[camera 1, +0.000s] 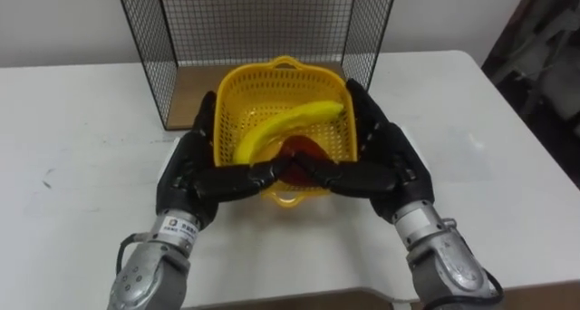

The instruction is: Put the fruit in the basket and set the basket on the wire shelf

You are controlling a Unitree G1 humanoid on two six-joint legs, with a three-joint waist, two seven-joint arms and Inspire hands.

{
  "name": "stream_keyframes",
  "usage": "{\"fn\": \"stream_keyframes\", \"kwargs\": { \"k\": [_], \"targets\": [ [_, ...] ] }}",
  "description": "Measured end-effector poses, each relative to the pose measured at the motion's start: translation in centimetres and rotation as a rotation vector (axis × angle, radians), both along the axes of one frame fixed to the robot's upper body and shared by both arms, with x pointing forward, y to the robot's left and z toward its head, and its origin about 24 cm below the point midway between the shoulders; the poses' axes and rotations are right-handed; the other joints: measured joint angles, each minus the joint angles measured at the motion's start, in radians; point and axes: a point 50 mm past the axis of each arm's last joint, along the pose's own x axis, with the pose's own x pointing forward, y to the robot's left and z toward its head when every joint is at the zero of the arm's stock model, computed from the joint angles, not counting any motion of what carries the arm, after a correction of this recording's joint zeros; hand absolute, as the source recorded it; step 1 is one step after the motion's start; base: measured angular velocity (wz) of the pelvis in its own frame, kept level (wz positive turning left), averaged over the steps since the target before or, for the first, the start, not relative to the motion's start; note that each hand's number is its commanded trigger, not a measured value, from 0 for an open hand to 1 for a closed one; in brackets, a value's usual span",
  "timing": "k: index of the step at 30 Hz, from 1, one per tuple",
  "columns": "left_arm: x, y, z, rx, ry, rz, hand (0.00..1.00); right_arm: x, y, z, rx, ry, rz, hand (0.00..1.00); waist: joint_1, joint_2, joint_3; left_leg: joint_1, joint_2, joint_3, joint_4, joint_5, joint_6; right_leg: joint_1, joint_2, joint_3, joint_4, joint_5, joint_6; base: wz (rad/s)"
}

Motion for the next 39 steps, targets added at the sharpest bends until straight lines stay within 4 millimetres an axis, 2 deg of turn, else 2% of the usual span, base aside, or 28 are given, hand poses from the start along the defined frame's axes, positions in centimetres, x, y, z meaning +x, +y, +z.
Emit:
{"fn": "stream_keyframes", "kwargs": {
  "k": [2,3,4,5,6,7,8,9,10,11,12,13,14,15,16,21,24,26,29,30,31,32,33,35,39],
  "targets": [
    [0.0,-0.1,0.0,-0.009,0.002,-0.002,0.0,-0.1,-0.1,-0.1,-0.003,0.002,0.005,0.0,0.005,0.009,0.0011,-0.04,0.029,0.0,0.123,0.003,-0.003,0.006,0.016,0.016,0.025,-0.021,-0.022,-0.11],
    [0.0,0.0,0.0,-0.005,0.002,-0.002,0.0,-0.1,-0.1,-0.1,-0.002,0.003,0.007,0.0,0.004,0.011,0.0022,-0.057,0.036,-0.004,0.154,0.01,-0.01,0.012,0.022,0.016,0.025,-0.022,-0.026,0.0],
    [-0.1,0.1,0.0,-0.001,0.002,-0.001,0.0,-0.2,0.0,-0.2,0.004,0.006,0.008,0.0,0.005,0.003,0.0039,-0.098,0.034,-0.02,0.209,0.032,-0.014,0.023,0.023,0.021,0.029,-0.024,-0.038,0.17],
    [-0.1,0.2,-0.1,0.003,0.0,0.001,0.0,-0.1,-0.1,-0.2,0.011,0.008,0.005,0.0,-0.002,0.004,0.0003,-0.14,0.011,-0.03,0.17,0.025,-0.008,0.022,0.019,0.025,0.027,-0.026,-0.042,0.19],
    [-0.1,0.1,-0.1,0.001,-0.003,-0.003,0.0,-0.1,-0.2,-0.2,0.014,0.009,0.0,0.0,-0.002,0.001,0.002,-0.163,-0.003,-0.028,0.129,0.025,-0.007,0.021,0.016,0.028,0.026,-0.026,-0.042,0.03],
    [-0.1,-0.1,-0.1,-0.003,-0.002,-0.007,0.0,-0.1,-0.4,-0.5,0.01,0.018,-0.006,0.0,0.007,0.001,0.0014,-0.208,-0.025,-0.028,0.023,0.044,-0.011,0.018,0.008,0.038,0.028,-0.028,-0.041,-0.29],
    [-0.1,0.0,-0.1,0.0,-0.006,-0.002,0.0,-0.2,-0.4,-0.8,0.013,0.035,-0.005,0.0,0.022,0.003,-0.0001,-0.234,-0.036,-0.03,-0.097,0.123,-0.008,0.017,0.006,0.046,0.031,-0.039,-0.032,-0.5],
    [-0.2,0.1,-0.1,0.001,-0.007,0.0,0.0,-0.3,-0.3,-1.1,0.012,0.048,-0.002,0.0,0.036,0.0,-0.0019,-0.236,-0.039,-0.031,-0.141,0.164,-0.008,0.021,0.0,0.047,0.037,-0.046,-0.03,-0.52],
    [-0.2,0.3,-0.1,0.009,-0.01,0.006,0.0,-0.5,-0.2,-1.6,0.01,0.068,0.003,0.0,0.039,-0.005,-0.0118,-0.224,-0.042,-0.033,-0.189,0.228,-0.005,0.027,-0.003,0.048,0.042,-0.059,-0.022,-0.12],
    [-0.1,0.5,0.0,0.012,-0.021,0.013,0.0,-0.7,-0.1,-1.8,0.009,0.077,0.005,0.0,0.026,-0.011,-0.0221,-0.212,-0.058,-0.042,-0.213,0.262,0.009,0.032,-0.007,0.047,0.038,-0.063,-0.008,0.09],
    [-0.1,0.4,0.1,0.011,-0.025,0.013,0.0,-0.7,-0.1,-1.8,0.01,0.077,0.005,0.0,0.023,-0.021,-0.017,-0.205,-0.064,-0.042,-0.22,0.269,0.011,0.037,-0.01,0.05,0.037,-0.065,-0.006,0.23],
    [-0.1,0.4,0.1,0.009,-0.026,0.011,0.0,-0.7,-0.2,-1.7,0.008,0.076,0.004,0.0,0.021,-0.029,-0.0157,-0.205,-0.068,-0.042,-0.218,0.287,0.019,0.037,-0.013,0.05,0.037,-0.066,-0.01,-0.07],
    [-0.1,0.3,0.1,0.006,-0.024,0.008,0.0,-0.7,-0.4,-1.7,0.001,0.075,0.005,0.0,0.027,-0.029,-0.014,-0.209,-0.073,-0.042,-0.202,0.308,0.04,0.041,-0.013,0.049,0.036,-0.071,-0.014,-0.15],
    [-0.1,0.3,0.1,0.004,-0.023,0.007,0.0,-0.7,-0.4,-1.7,0.004,0.078,0.006,0.0,0.032,-0.029,-0.0133,-0.212,-0.074,-0.044,-0.189,0.304,0.041,0.046,-0.014,0.049,0.034,-0.076,-0.013,-0.1],
    [-0.1,0.5,0.1,0.014,-0.022,0.005,0.0,-0.7,-0.4,-1.7,0.005,0.077,0.01,0.0,0.028,-0.03,-0.0122,-0.217,-0.075,-0.05,-0.168,0.282,0.045,0.057,-0.02,0.048,0.028,-0.085,-0.008,0.0],
    [-0.2,0.2,0.1,0.019,-0.027,-0.007,0.0,-0.6,-0.3,-1.2,-0.004,0.051,0.007,0.0,0.024,-0.029,-0.0128,-0.222,-0.127,-0.027,-0.118,0.218,0.077,0.063,-0.081,0.051,0.063,-0.146,0.023,0.05],
    [-0.2,0.2,0.2,0.018,-0.032,-0.008,0.0,-0.5,-0.4,-0.9,-0.002,0.042,0.002,0.0,0.027,-0.032,-0.0123,-0.217,-0.159,-0.018,-0.091,0.17,0.095,0.067,-0.114,0.051,0.101,-0.176,0.05,0.0],
    [-0.1,0.3,0.5,0.021,-0.045,-0.004,0.0,-0.3,-0.2,-0.6,-0.001,0.026,0.006,0.0,0.03,-0.031,-0.0128,-0.214,-0.167,-0.006,-0.072,0.146,0.108,0.04,-0.129,0.053,0.174,-0.171,0.066,0.0],
    [0.0,0.2,0.9,0.021,-0.072,-0.001,0.0,0.0,-0.2,-0.2,-0.002,0.009,0.007,0.0,0.03,-0.029,-0.0122,-0.197,-0.169,-0.008,-0.073,0.14,0.117,0.059,-0.13,0.044,0.147,-0.147,0.097,-0.06],
    [0.1,0.2,1.0,0.022,-0.079,-0.001,0.0,0.1,-0.3,-0.2,-0.003,0.004,0.005,0.0,0.03,-0.026,-0.0106,-0.195,-0.167,-0.014,-0.078,0.14,0.117,0.057,-0.127,0.042,0.144,-0.142,0.1,-0.06],
    [0.3,0.2,1.2,0.02,-0.089,-0.001,0.0,0.2,-0.3,0.1,-0.002,-0.009,-0.001,0.0,0.027,-0.015,-0.003,-0.194,-0.162,-0.034,-0.085,0.14,0.117,0.051,-0.124,0.035,0.113,-0.144,0.099,-0.05],
    [0.4,0.1,1.3,0.018,-0.092,0.0,0.0,0.3,-0.3,0.1,-0.003,-0.013,-0.003,0.0,0.027,-0.01,0.0001,-0.194,-0.16,-0.041,-0.091,0.14,0.117,0.041,-0.123,0.029,0.081,-0.14,0.095,-0.09],
    [0.4,0.1,1.2,0.013,-0.09,0.001,0.0,0.3,-0.3,0.1,-0.003,-0.012,-0.005,0.0,0.028,-0.004,0.0036,-0.192,-0.159,-0.042,-0.094,0.14,0.116,0.024,-0.123,0.011,0.035,-0.116,0.085,-0.09],
    [0.4,0.1,1.2,0.008,-0.086,0.0,0.0,0.3,-0.3,0.0,-0.004,-0.006,-0.012,0.0,0.025,0.008,0.0031,-0.186,-0.155,-0.041,-0.107,0.143,0.113,0.03,-0.113,0.0,0.016,-0.091,0.077,-0.06],
    [0.3,-0.1,1.2,0.007,-0.085,-0.005,0.0,0.3,-0.4,0.1,0.004,-0.004,-0.02,0.0,0.021,0.006,0.002,-0.179,-0.143,-0.041,-0.124,0.146,0.108,0.045,-0.099,-0.003,-0.016,-0.072,0.072,-0.03]
  ]
}}
